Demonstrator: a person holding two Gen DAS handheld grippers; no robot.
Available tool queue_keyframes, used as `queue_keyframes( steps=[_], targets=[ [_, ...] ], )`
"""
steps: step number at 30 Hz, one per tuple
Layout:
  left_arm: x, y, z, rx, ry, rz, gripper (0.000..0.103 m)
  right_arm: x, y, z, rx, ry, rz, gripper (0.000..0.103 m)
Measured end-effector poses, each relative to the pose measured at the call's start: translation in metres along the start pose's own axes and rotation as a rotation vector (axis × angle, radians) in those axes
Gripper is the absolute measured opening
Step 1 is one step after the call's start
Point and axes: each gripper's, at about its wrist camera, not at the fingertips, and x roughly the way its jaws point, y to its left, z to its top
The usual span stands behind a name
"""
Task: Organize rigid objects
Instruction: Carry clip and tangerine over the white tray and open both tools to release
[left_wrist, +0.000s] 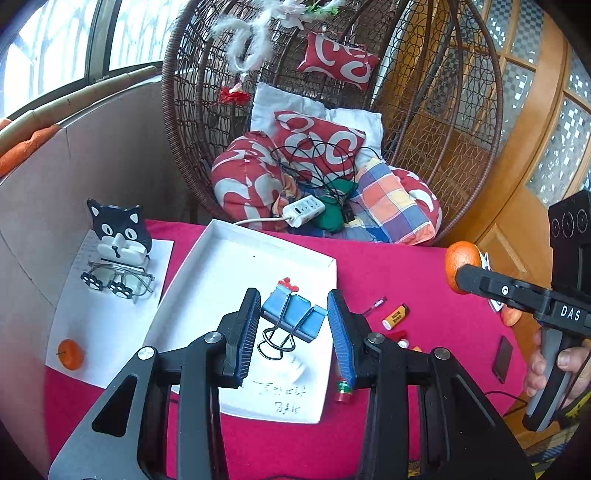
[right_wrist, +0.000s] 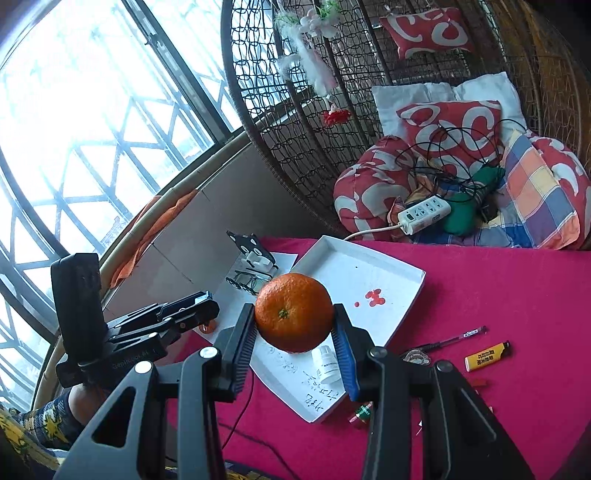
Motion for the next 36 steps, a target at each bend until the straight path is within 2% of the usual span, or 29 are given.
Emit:
queue_keyframes(
  steps=[5,9,13,18,26,31,33,34,35,36],
  targets=[
    [0.024,0.023,0.01,0.002,0.049,0.001,0.037,0.026,-0.002,-0.001,-0.006,0.039,-0.039,0.04],
    [0.065,0.045,0.017,-0.047,0.123,-0.021,0.037,0.064,-0.008,-0.003,-0.038,0.111,-0.092,0.04],
    [0.11,0.057,0.013,-0.08,0.207,0.033,0.037,0.106,-0.018,-0.006,-0.033,0.203,-0.124,0.04],
    [0.132,0.057,0.003,-0.071,0.265,0.117,0.037,0.148,-0.023,-0.017,-0.065,0.293,-0.185,0.04],
    [0.135,0.06,0.007,-0.055,0.285,0.17,0.037,0.173,-0.021,-0.022,-0.07,0.325,-0.211,0.04],
    [0.132,0.055,0.01,-0.043,0.269,0.184,0.037,0.172,-0.016,-0.017,-0.095,0.29,-0.229,0.041],
    [0.131,0.053,0.011,-0.048,0.265,0.19,0.041,0.167,-0.015,-0.016,-0.098,0.269,-0.237,0.042],
    [0.131,0.052,0.011,-0.049,0.264,0.199,0.047,0.164,-0.014,-0.015,-0.102,0.253,-0.243,0.045],
    [0.131,0.051,0.012,-0.052,0.26,0.213,0.072,0.162,-0.014,-0.014,-0.107,0.243,-0.248,0.065],
    [0.13,0.05,0.012,-0.056,0.252,0.222,0.092,0.159,-0.014,-0.014,-0.116,0.228,-0.264,0.096]
  ],
)
